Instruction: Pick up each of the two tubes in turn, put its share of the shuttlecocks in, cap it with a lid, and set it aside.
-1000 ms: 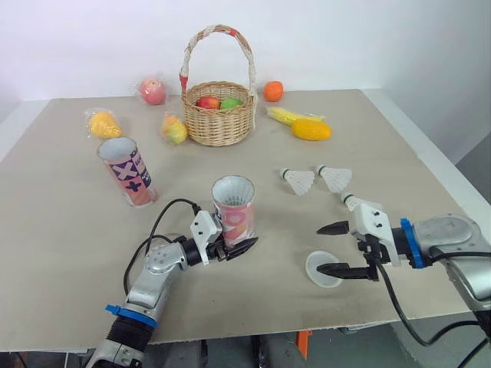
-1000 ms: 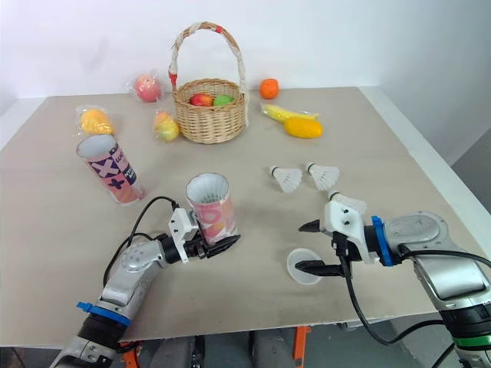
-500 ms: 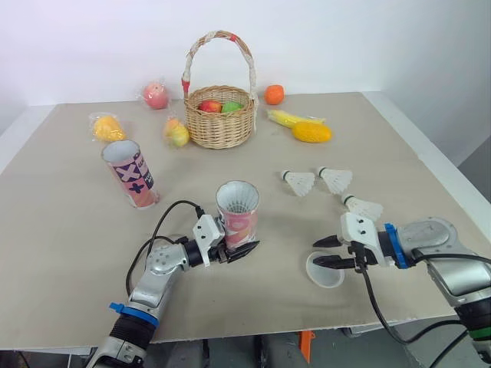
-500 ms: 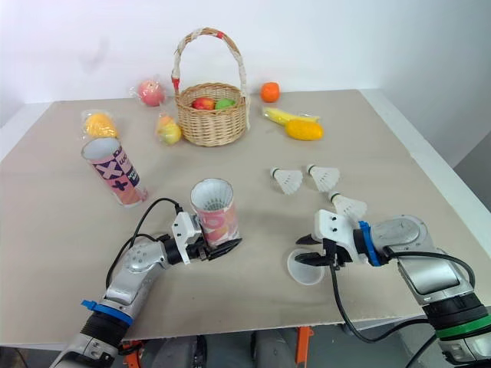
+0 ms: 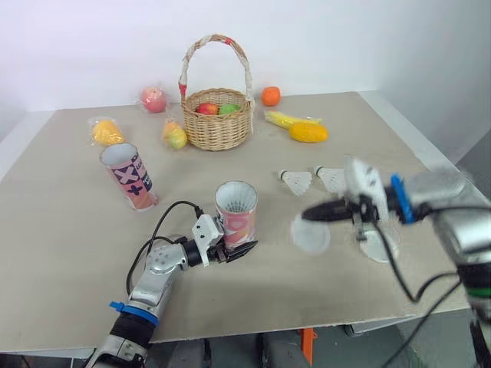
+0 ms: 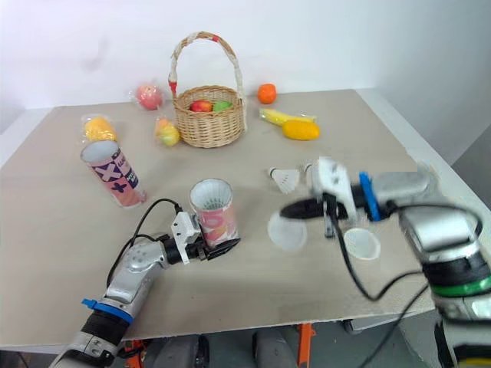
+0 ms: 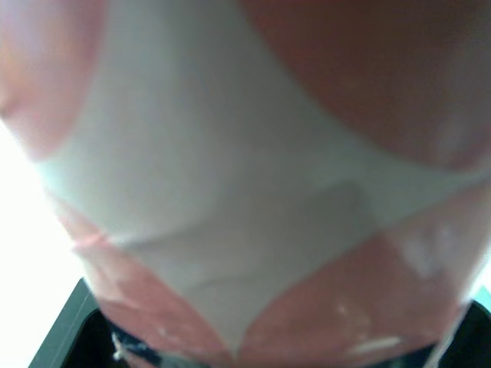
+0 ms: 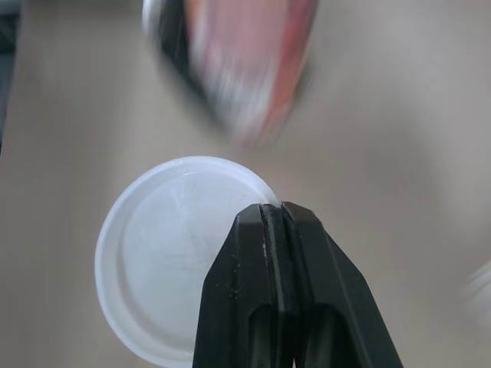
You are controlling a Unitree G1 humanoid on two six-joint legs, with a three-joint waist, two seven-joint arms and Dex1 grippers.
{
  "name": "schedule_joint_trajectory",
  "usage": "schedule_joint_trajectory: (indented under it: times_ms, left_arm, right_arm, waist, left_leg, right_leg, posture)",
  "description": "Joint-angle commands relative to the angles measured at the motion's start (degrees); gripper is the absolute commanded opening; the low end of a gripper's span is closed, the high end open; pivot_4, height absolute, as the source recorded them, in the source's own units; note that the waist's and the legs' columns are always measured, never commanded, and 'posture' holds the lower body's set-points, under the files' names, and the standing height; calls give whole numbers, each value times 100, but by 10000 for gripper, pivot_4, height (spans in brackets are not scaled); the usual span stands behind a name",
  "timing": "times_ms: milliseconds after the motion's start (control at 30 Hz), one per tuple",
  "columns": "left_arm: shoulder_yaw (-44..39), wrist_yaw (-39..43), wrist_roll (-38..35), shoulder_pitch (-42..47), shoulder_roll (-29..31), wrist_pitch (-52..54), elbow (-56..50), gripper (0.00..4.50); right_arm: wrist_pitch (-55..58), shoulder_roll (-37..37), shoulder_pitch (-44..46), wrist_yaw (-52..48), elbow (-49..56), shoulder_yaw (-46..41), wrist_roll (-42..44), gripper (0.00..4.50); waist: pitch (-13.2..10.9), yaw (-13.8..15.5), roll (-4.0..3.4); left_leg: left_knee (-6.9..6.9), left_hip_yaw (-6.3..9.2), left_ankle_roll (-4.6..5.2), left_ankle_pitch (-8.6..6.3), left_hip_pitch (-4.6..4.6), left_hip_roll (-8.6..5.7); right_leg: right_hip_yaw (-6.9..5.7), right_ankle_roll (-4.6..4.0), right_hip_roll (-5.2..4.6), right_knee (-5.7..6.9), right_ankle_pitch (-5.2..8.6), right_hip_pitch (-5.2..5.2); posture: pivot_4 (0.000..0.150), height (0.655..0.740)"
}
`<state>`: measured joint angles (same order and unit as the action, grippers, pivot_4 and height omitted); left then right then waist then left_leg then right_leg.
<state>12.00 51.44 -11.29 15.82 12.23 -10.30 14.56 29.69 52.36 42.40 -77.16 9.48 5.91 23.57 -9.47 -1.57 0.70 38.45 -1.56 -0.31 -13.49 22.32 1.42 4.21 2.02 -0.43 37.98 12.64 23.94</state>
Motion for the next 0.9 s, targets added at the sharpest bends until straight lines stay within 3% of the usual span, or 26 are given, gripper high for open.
schedule_joint_trajectory:
  times_ms: [33, 133, 300, 467, 900]
  left_arm:
    - [143, 52, 109, -93, -24, 70, 347, 31845]
    - [189, 88, 139, -85, -40, 76, 352, 31845]
    - [219, 101, 179, -78, -33, 71, 361, 31845]
    - [199, 59, 199, -120, 19, 90, 318, 31845]
    - [235, 80, 204, -119, 72, 118, 293, 31845]
  right_arm:
    - [280, -289, 831, 110, 54, 18, 185, 837]
    - [14, -824, 1814, 245, -394, 476, -281, 837]
    - [-241, -1477, 2382, 380, -945, 896, -679, 837]
    - [-116, -1763, 2360, 292, -784, 1187, -778, 837]
    - [51, -1713, 2097, 144, -328, 1495, -922, 837]
  waist:
    - [9, 7, 0]
    - [14, 34, -7]
    - [15, 41, -8]
    - [15, 41, -8]
    - [14, 30, -7]
  left_leg:
    - [-3, 5, 0, 0, 1, 3]
    - [-11, -1, -1, -1, 9, 10]
    - [-12, -5, -1, -1, 23, 11]
    - [-12, -2, -1, -1, 27, 12]
    - [-15, 0, -1, -1, 25, 12]
  right_leg:
    - [-4, -4, 4, 0, 3, 0]
    - [-7, -17, 2, -1, 10, 10]
    - [-2, -12, -3, -3, 13, 15]
    - [-2, -8, -6, -4, 12, 15]
    - [-6, -14, -1, -4, 14, 18]
  posture:
    - [1500, 7400]
    - [1500, 7400]
    - [1500, 7400]
    - [1500, 7400]
    - [1500, 7400]
